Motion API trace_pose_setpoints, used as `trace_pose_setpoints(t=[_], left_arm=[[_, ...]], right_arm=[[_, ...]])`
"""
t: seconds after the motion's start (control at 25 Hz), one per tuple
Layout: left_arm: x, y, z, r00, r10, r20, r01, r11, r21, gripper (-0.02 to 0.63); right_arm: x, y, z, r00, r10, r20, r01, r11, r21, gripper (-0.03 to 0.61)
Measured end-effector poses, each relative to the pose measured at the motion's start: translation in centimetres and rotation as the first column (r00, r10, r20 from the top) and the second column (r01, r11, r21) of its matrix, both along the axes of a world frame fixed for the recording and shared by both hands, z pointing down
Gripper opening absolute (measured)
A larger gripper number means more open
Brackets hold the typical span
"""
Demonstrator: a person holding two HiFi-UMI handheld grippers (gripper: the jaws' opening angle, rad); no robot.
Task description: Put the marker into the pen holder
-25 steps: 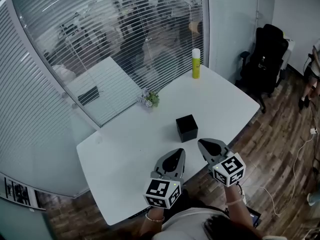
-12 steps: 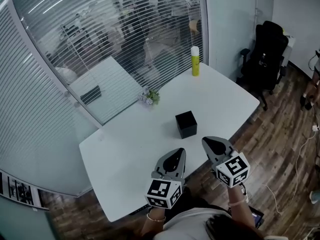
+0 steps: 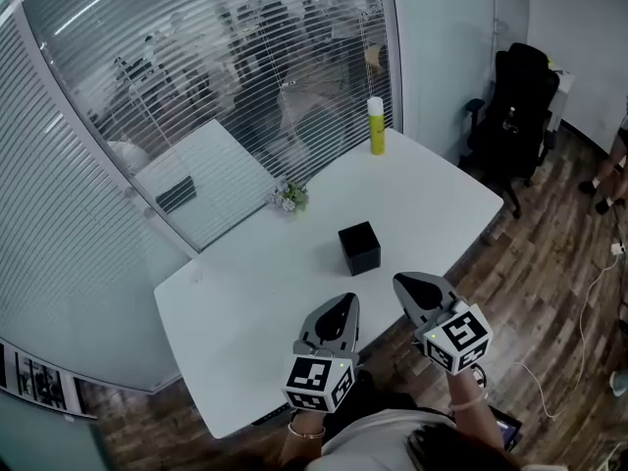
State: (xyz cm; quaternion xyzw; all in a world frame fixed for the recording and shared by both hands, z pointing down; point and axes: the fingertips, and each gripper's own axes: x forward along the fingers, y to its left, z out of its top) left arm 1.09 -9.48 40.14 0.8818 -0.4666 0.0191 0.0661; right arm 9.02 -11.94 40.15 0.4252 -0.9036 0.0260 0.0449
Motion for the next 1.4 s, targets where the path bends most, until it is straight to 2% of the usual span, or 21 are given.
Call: trace_pose_setpoints(t=[0.84, 1.4], left_arm=[[1.6, -1.5, -0.3, 1.000, 0.007, -0.003, -0.007, 1.000, 0.005, 0.020], [2.2, -3.7, -0.1, 1.000, 0.006, 0.000, -0.006, 1.000, -0.002, 0.020]], right_arm=[[2.1, -1.2, -0.6, 0.997, 0.044, -0.065, -0.042, 0.998, 0.036, 0.028], [2.5, -3.5, -0.6, 0.998, 0.028, -0.056, -0.025, 0.999, 0.042, 0.028]])
